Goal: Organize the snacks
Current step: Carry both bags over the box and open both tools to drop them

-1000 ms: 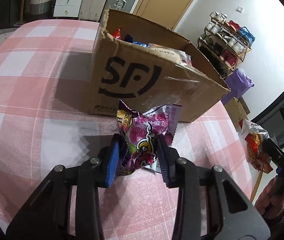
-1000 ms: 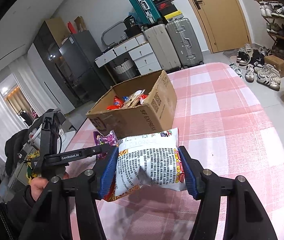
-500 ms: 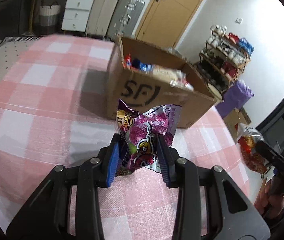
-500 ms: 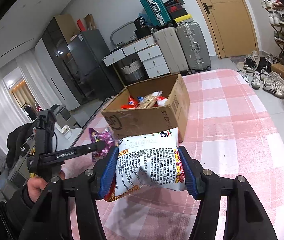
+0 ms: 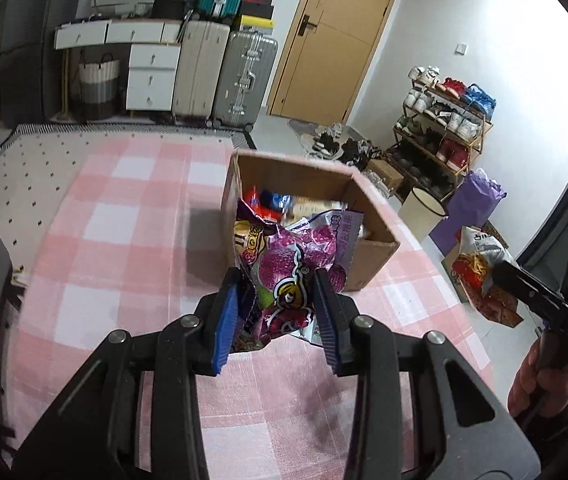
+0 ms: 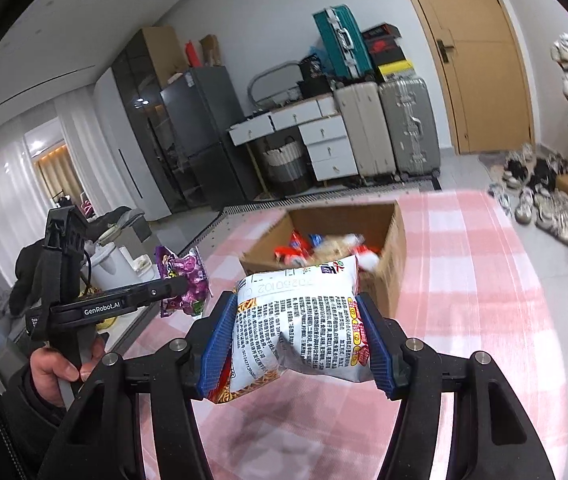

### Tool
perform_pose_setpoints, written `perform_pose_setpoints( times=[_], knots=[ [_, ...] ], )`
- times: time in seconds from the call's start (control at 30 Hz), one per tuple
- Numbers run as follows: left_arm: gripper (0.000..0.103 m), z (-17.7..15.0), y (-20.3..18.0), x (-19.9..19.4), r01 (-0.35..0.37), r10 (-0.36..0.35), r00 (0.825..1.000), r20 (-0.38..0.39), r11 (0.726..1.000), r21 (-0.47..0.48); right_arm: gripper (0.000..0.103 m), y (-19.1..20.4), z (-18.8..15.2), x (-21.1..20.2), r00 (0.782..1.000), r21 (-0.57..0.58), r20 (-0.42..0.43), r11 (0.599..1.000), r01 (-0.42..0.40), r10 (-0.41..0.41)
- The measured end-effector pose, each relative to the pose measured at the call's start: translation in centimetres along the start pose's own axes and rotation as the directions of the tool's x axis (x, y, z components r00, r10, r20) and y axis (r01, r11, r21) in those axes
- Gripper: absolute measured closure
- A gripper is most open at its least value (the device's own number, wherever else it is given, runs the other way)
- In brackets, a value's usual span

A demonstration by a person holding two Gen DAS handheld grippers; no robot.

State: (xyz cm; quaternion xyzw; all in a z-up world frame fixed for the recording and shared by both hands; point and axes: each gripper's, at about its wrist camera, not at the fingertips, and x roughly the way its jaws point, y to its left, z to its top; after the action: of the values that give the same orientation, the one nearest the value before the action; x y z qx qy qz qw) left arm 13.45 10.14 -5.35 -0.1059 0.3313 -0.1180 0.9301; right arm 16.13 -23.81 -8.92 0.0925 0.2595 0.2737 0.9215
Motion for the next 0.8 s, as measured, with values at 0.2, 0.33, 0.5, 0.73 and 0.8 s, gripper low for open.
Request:
perform_pose_setpoints(
  times=[0.2, 0.33, 0.5, 0.73, 0.8],
  knots=[
    [0.070, 2.5, -0.8, -2.5, 0.001, -0.002, 1.000, 0.020, 0.999, 0.044, 0.043, 1.4, 3.1, 0.0, 0.999, -0.040, 0.031, 0.999, 0.011, -0.009],
    [0.070, 4.3, -1.8, -3.7, 0.013, -0.016, 0.999, 0.044, 0.997, 0.072, 0.043, 2.2, 5.1, 0.0, 0.999, -0.068, 0.050, 0.998, -0.001, 0.004],
    [0.070, 6.5, -3.1, -4.4, 0.016, -0.023, 0.998, 0.051, 0.993, 0.119, 0.043, 2.3, 7.1, 1.4, 0.998, -0.068, 0.046, 0.997, -0.033, 0.036],
    [0.070, 10.9, -5.4, -3.0, 0.031, -0.037, 0.998, 0.051, 0.991, 0.131, 0.043, 1.7, 9.5, 3.2, 0.997, -0.054, 0.058, 0.997, -0.055, 0.058],
    [0.070, 12.2, -5.9, -2.2, 0.032, -0.040, 0.998, 0.053, 0.990, 0.134, 0.043, 1.5, 10.4, 3.5, 0.996, -0.055, 0.062, 0.997, -0.058, 0.061]
  ],
)
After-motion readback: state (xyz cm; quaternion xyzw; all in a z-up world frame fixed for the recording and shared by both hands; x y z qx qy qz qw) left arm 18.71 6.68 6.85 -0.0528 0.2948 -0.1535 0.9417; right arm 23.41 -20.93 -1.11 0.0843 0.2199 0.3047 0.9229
